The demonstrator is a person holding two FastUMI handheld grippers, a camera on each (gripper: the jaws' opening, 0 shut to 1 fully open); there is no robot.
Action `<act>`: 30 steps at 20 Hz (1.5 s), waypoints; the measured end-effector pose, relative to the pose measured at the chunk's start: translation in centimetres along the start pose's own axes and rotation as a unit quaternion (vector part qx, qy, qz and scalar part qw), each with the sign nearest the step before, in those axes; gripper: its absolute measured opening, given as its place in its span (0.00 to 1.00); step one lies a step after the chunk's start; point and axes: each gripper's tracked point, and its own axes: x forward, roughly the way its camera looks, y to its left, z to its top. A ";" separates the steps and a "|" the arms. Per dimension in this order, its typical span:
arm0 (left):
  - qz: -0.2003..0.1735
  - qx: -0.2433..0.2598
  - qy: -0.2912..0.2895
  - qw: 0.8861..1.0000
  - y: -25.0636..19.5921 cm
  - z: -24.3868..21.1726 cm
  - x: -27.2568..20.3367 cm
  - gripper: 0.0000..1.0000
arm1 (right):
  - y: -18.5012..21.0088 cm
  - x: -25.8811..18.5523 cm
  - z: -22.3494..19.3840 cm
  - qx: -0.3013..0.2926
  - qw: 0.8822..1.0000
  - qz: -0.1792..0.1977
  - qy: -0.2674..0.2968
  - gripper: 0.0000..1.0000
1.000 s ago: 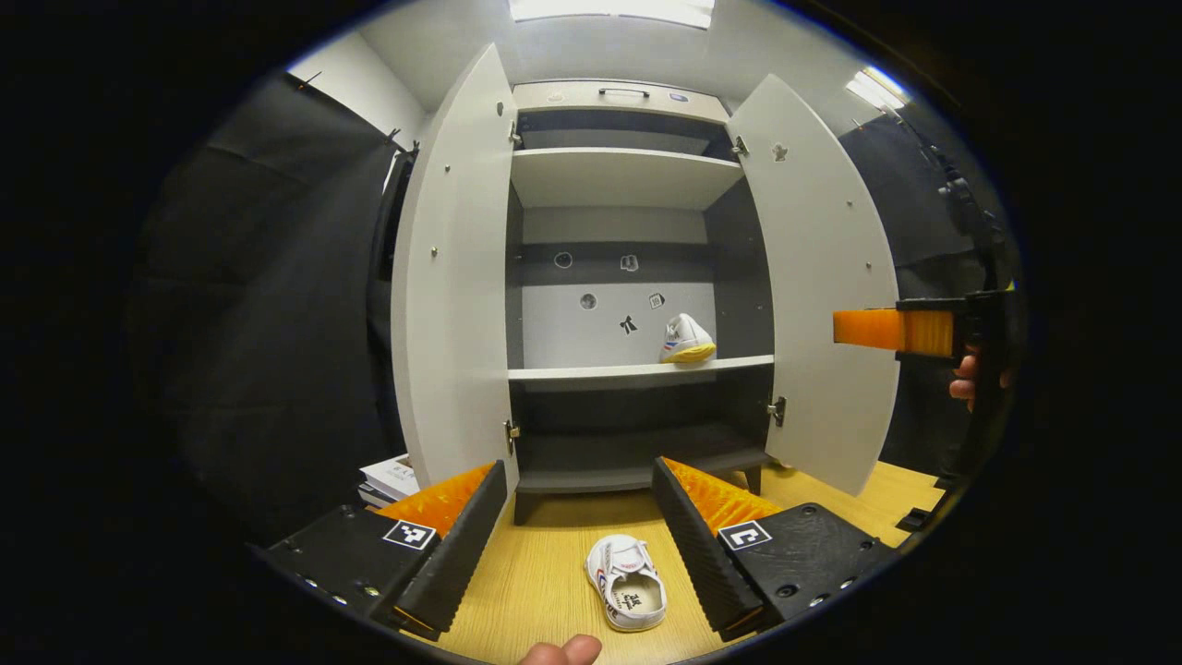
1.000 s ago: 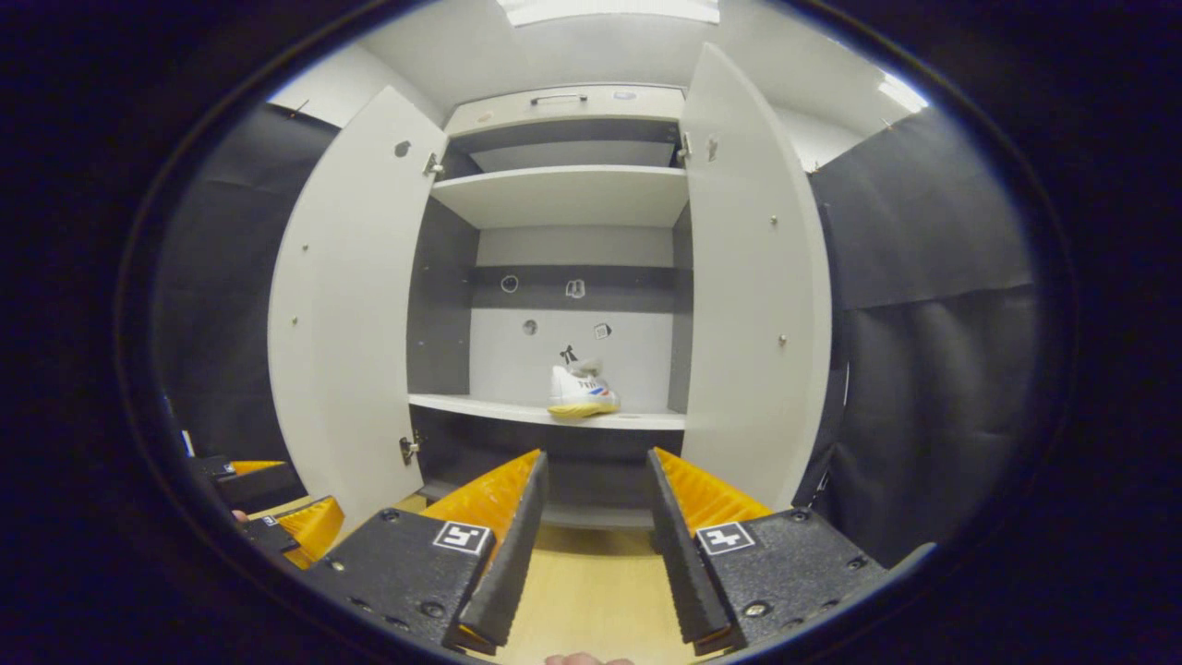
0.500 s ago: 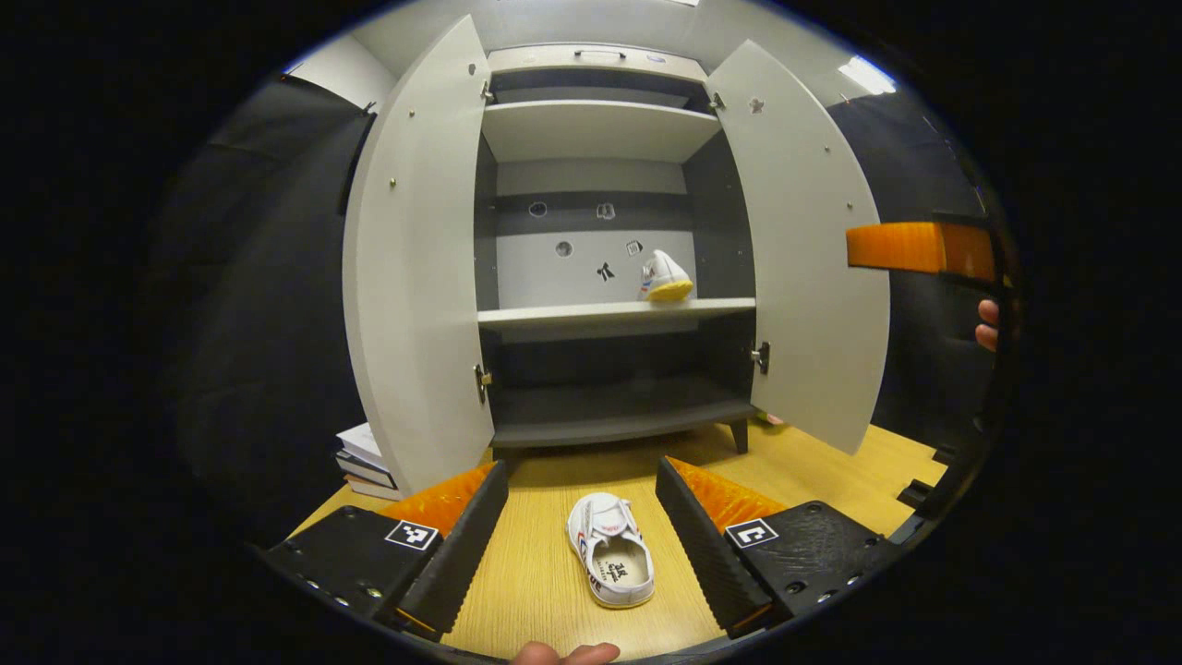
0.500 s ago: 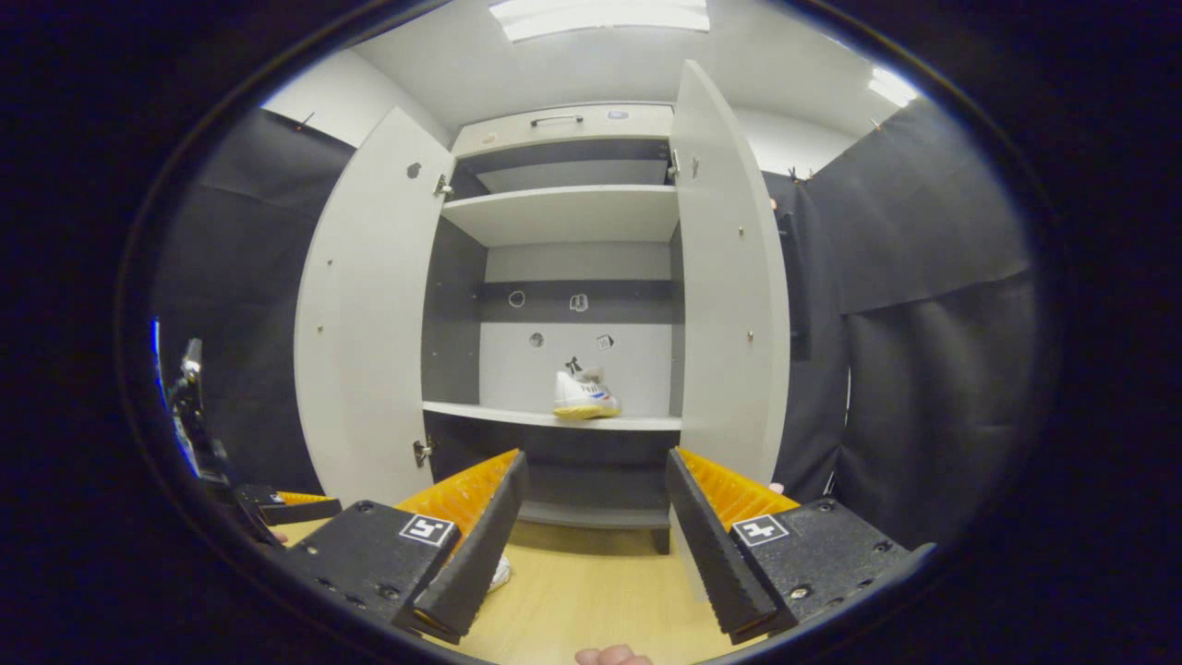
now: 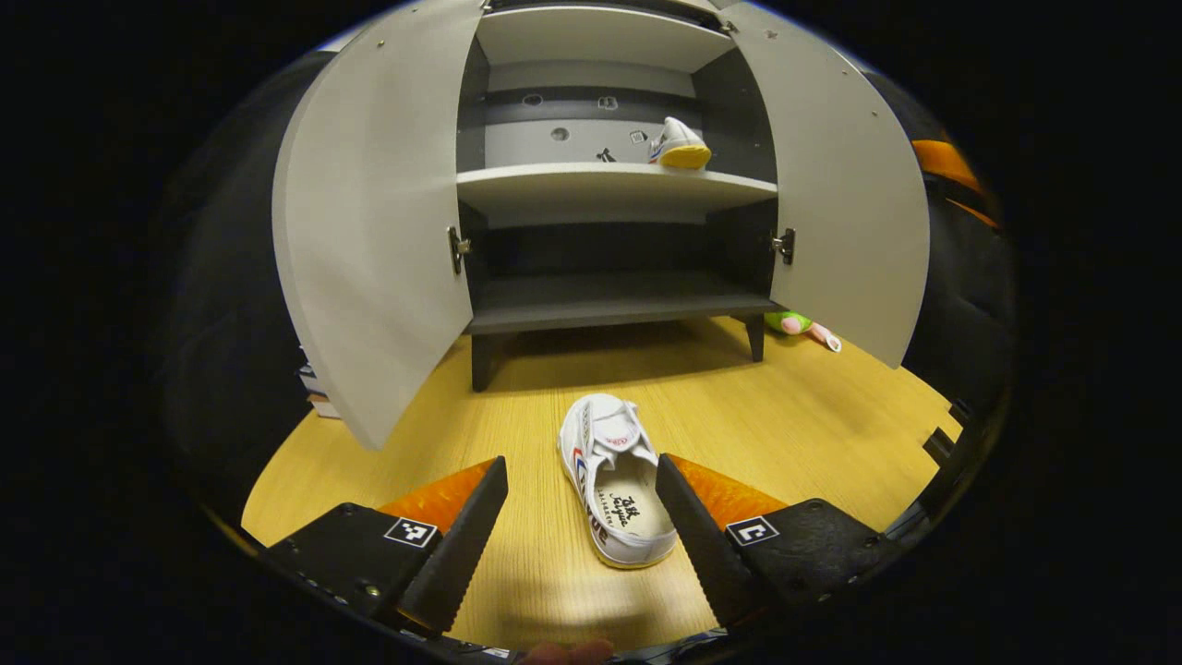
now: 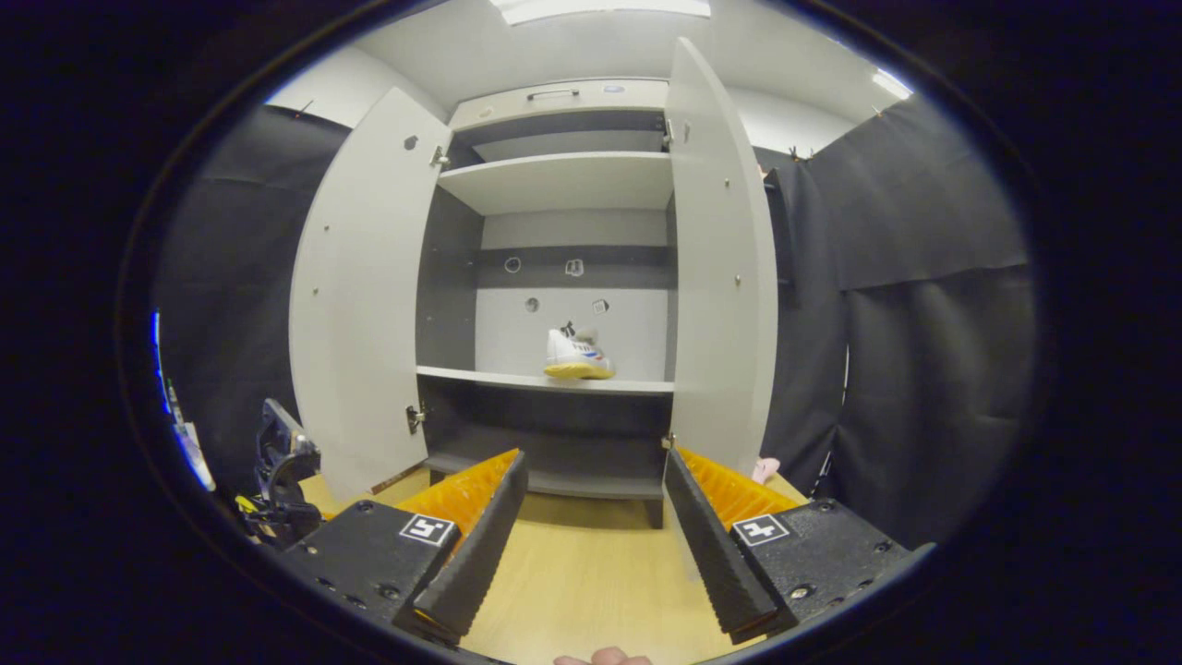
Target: Grab one shoe with the right hand and put it into the shoe cabinet, grab the other shoe with the left hand and put it into the shoe cabinet; then close the right door with the right hand and the left door with the left hand.
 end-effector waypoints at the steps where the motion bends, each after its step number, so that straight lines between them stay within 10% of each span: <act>1: 0.002 -0.003 0.010 1.000 0.3 -0.5 0.8 0.97 | -0.1 0.1 -0.3 0.002 1.000 -0.001 0.005 0.94; 21: 0.021 -0.010 0.087 0.996 2.9 -4.3 12.0 0.97 | -0.4 4.4 -3.8 -0.013 0.998 -0.005 0.058 0.94; 30: 0.005 -0.014 0.059 0.998 1.0 -3.6 13.5 0.58 | -0.1 5.4 -5.0 -0.017 0.997 -0.005 0.075 0.95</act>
